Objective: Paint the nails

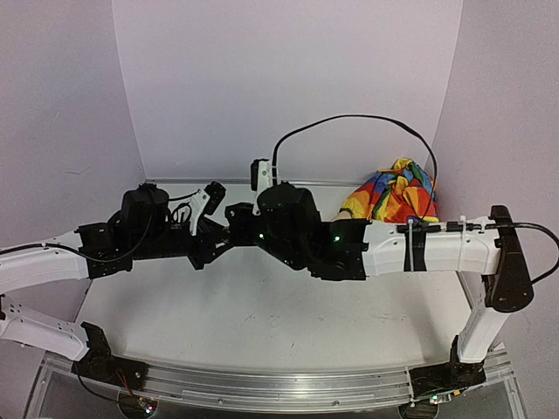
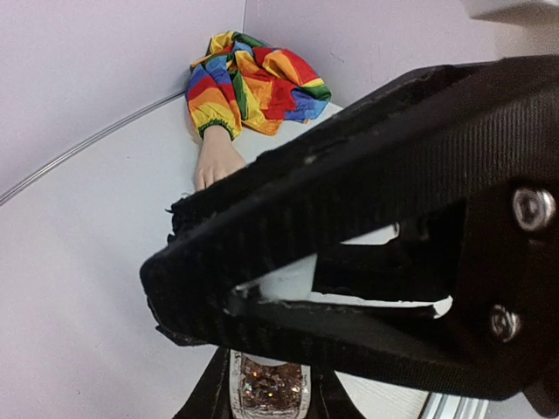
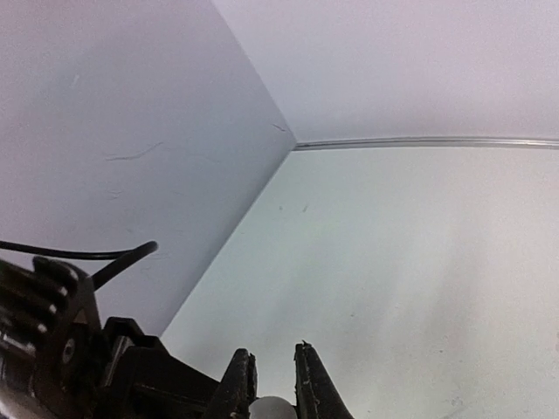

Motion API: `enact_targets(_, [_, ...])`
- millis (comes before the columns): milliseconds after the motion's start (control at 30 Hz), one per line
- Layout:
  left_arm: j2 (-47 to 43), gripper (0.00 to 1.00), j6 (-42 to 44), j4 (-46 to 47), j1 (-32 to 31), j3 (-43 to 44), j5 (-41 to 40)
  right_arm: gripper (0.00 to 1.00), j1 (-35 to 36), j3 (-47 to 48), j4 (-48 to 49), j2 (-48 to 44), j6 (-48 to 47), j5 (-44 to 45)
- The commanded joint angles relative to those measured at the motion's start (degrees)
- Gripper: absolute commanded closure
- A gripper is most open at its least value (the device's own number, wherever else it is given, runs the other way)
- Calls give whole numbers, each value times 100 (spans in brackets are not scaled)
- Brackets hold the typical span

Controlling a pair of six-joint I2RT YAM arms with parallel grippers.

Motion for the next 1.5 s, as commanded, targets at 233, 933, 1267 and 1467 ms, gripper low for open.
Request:
enact_targets(233, [-371, 100, 6, 1139, 48, -31, -540, 32, -208, -750, -129, -996, -647, -1504])
enact_targets(933, [492, 100, -487, 1002, 203, 414, 3874, 32, -1577, -1762, 2068, -1605, -882, -6912])
enact_targets(1267, [472, 100, -477, 1011, 189, 447, 4092, 52, -1574, -1654, 2151, -1392, -793, -7097])
enact_targets(1467, [475, 100, -449, 1009, 189, 509, 4193, 69, -1581, -1593, 2247, -1228, -721, -7223])
